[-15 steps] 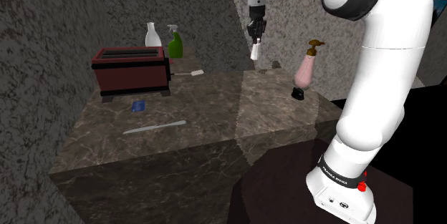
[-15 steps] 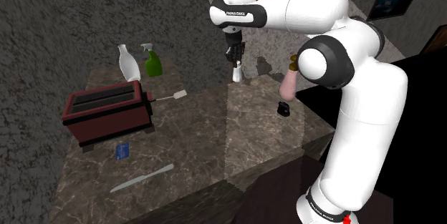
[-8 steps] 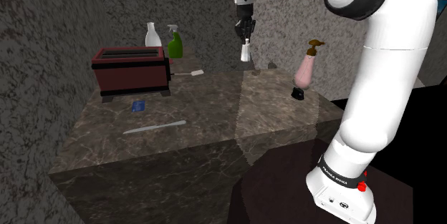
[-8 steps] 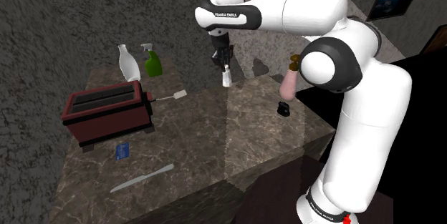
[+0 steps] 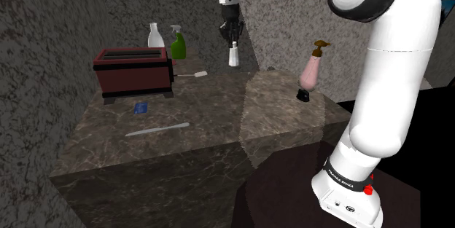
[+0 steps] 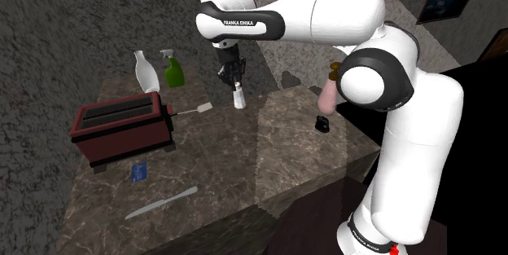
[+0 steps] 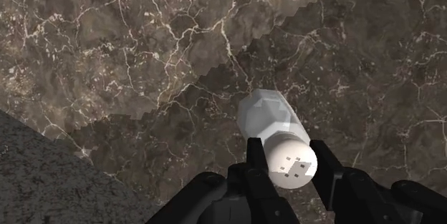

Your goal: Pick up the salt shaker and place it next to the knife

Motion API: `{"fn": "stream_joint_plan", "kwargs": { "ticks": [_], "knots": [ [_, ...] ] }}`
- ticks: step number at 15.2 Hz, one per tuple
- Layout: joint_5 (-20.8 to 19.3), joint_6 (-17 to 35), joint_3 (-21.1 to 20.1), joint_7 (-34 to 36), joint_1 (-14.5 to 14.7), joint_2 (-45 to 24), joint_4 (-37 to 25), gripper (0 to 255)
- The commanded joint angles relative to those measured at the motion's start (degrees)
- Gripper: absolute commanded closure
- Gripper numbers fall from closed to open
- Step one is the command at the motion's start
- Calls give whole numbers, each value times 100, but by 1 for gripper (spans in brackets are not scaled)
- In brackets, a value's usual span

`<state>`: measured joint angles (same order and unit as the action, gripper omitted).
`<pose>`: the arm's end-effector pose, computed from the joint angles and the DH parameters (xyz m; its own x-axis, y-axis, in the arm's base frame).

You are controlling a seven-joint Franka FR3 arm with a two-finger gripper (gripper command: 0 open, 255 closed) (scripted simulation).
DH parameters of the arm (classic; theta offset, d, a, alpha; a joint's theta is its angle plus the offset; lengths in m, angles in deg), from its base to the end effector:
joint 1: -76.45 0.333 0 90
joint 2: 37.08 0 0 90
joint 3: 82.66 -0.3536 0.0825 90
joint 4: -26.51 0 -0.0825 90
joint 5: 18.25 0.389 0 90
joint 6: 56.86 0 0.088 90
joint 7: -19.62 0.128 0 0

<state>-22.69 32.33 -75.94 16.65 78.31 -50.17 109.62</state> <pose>0.6251 -0.0552 0.5625 0.9915 -0.0339 -0.1256 -0.0217 -0.9950 0.0970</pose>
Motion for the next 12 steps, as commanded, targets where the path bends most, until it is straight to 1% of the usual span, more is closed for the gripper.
{"fn": "stream_joint_plan", "kwargs": {
  "ticks": [1,7,12],
  "knots": [
    [18,-72,-106,271,163,-83,-132,255],
    [67,-338,-373,967,608,-509,-766,255],
    [94,-673,-564,1514,985,-1074,-1625,255]
  ]
}}
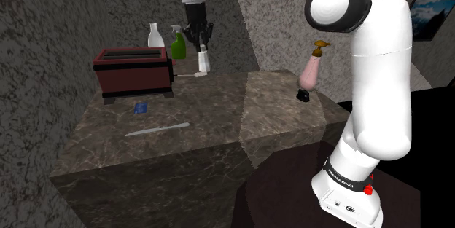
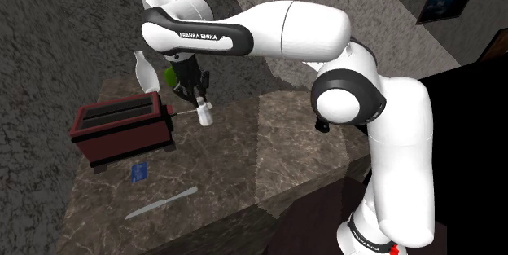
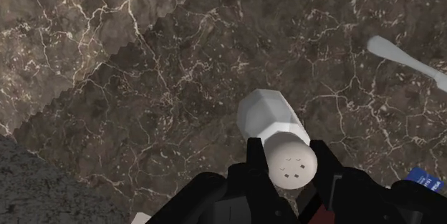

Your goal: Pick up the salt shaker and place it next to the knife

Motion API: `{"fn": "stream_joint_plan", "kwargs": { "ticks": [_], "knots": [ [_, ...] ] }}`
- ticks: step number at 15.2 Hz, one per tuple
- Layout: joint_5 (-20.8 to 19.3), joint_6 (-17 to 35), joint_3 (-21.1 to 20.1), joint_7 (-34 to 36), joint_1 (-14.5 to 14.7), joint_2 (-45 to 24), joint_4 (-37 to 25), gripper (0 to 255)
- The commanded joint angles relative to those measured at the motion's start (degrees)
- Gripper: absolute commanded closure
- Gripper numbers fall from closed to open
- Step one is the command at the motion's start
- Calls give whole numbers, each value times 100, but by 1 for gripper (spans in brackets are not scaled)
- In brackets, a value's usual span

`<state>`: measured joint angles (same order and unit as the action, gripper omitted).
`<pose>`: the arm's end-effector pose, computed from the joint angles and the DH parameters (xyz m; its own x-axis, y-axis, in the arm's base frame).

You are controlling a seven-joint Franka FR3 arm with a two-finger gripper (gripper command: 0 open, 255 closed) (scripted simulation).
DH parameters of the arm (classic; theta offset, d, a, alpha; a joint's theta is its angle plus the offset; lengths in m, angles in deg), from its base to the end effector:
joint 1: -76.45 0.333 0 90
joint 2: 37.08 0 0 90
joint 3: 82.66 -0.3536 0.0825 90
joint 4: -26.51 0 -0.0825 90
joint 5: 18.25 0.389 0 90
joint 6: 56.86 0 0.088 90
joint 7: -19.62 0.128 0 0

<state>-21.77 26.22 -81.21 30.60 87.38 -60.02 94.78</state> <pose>0.6651 0.1061 0.5620 0.9916 -0.0338 -0.1249 -0.0217 -0.9951 0.0968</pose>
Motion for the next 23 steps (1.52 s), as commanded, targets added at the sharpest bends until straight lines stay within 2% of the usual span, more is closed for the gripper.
{"fn": "stream_joint_plan", "kwargs": {
  "ticks": [1,3,12,23],
  "knots": [
    [6,-148,-69,223,157,-232,-364,255],
    [10,-399,-143,465,346,-634,-1001,255],
    [15,447,-143,510,339,-386,94,255],
    [11,1317,-145,555,331,-343,1008,255]
  ]
}}
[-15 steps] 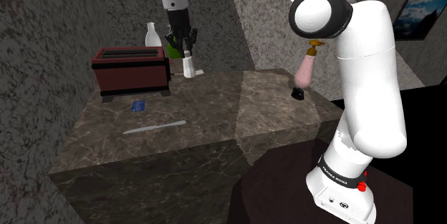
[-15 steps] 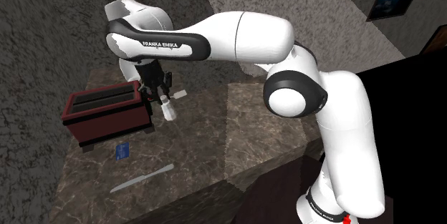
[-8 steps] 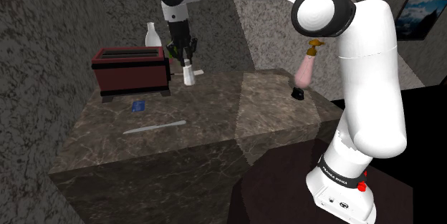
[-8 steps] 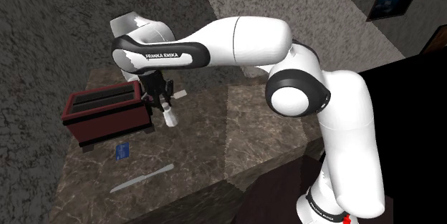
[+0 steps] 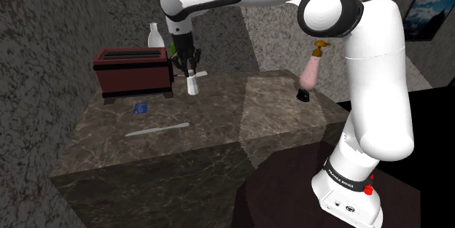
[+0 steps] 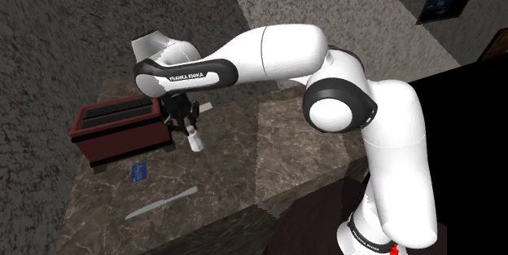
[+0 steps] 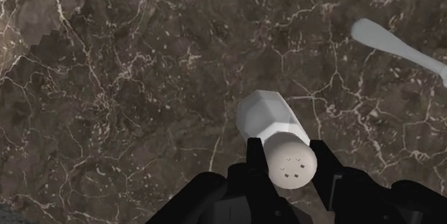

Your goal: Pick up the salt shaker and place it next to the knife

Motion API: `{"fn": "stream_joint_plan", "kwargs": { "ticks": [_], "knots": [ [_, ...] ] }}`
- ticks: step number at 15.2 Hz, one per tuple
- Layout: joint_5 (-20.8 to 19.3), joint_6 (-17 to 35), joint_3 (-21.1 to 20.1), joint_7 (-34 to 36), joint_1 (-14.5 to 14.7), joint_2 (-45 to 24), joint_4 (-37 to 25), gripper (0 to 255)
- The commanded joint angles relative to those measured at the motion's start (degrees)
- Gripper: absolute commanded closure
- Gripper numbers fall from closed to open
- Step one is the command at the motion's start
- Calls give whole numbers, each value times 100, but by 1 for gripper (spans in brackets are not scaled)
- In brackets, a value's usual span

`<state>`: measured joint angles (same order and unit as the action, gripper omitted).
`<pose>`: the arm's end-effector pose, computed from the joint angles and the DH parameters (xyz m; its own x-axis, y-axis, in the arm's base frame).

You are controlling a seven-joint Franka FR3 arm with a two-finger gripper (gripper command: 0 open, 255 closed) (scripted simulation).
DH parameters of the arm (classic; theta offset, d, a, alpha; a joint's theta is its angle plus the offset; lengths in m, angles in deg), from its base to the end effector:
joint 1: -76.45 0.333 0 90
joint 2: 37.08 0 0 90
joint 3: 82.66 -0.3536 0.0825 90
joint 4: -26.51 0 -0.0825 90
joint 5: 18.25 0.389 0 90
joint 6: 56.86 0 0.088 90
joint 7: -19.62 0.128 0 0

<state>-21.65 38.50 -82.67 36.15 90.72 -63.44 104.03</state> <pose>0.6767 0.1649 0.4606 0.9914 -0.0353 -0.1258 -0.0230 -0.9950 0.0973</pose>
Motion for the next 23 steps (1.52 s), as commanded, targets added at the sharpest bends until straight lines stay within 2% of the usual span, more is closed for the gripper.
{"fn": "stream_joint_plan", "kwargs": {
  "ticks": [1,12,20,21,23],
  "knots": [
    [-1,163,1,5,-4,-7,151,255],
    [-11,947,2,47,-9,-168,776,255],
    [-11,947,2,47,-9,-168,776,255],
    [-11,947,2,47,-9,-168,776,0],
    [-11,947,2,47,-9,-168,776,0]
  ]
}}
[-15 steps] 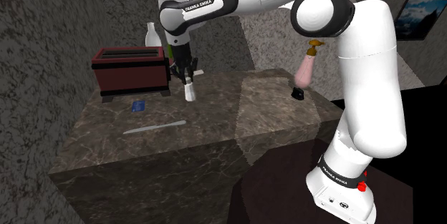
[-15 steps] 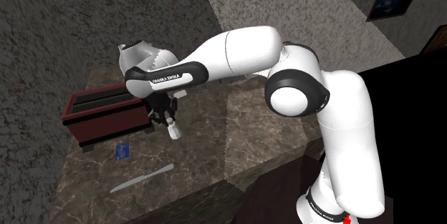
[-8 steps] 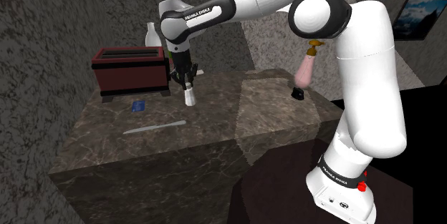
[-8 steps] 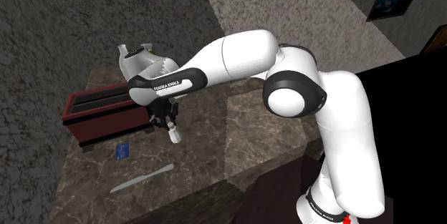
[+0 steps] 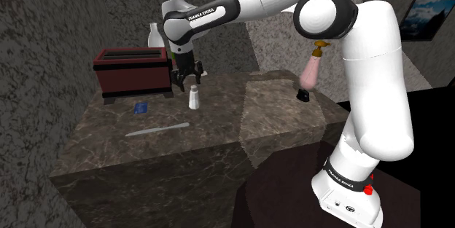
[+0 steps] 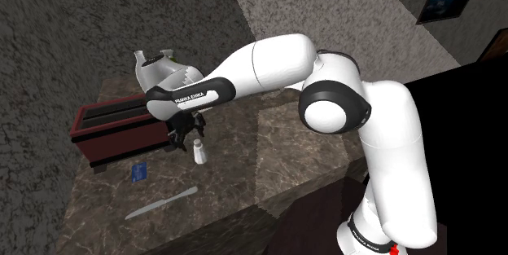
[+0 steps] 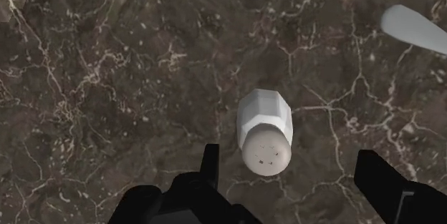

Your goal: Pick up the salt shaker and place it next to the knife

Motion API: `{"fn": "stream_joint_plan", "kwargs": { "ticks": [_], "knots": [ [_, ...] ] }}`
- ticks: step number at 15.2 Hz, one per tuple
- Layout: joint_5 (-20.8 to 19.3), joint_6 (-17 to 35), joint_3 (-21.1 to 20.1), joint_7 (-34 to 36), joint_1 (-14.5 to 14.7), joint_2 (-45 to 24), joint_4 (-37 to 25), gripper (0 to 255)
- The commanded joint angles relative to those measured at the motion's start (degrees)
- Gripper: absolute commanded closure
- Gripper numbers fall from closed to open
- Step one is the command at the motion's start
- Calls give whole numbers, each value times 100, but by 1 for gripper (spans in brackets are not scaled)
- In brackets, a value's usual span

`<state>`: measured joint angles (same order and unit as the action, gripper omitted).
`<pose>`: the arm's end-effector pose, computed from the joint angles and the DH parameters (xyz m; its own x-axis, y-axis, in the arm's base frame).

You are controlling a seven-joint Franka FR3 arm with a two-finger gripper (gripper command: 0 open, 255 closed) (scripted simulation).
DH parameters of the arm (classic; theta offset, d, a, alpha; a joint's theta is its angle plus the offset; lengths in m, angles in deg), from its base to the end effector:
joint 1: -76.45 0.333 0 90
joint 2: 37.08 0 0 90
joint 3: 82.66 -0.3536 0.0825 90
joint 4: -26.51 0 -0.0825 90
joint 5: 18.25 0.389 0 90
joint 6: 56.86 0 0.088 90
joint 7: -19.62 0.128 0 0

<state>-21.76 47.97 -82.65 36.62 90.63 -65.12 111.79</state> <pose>0.6774 0.1647 0.3887 0.9915 -0.0352 -0.1251 -0.0230 -0.9950 0.0971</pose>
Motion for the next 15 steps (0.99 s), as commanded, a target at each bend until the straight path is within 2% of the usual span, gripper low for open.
{"fn": "stream_joint_plan", "kwargs": {
  "ticks": [1,3,7,15],
  "knots": [
    [0,0,0,0,0,0,0,0],
    [0,0,0,0,0,0,0,0],
    [10,-738,-8,-14,24,-18,-755,0],
    [10,-738,-8,-14,24,-18,-755,0]
  ]
}}
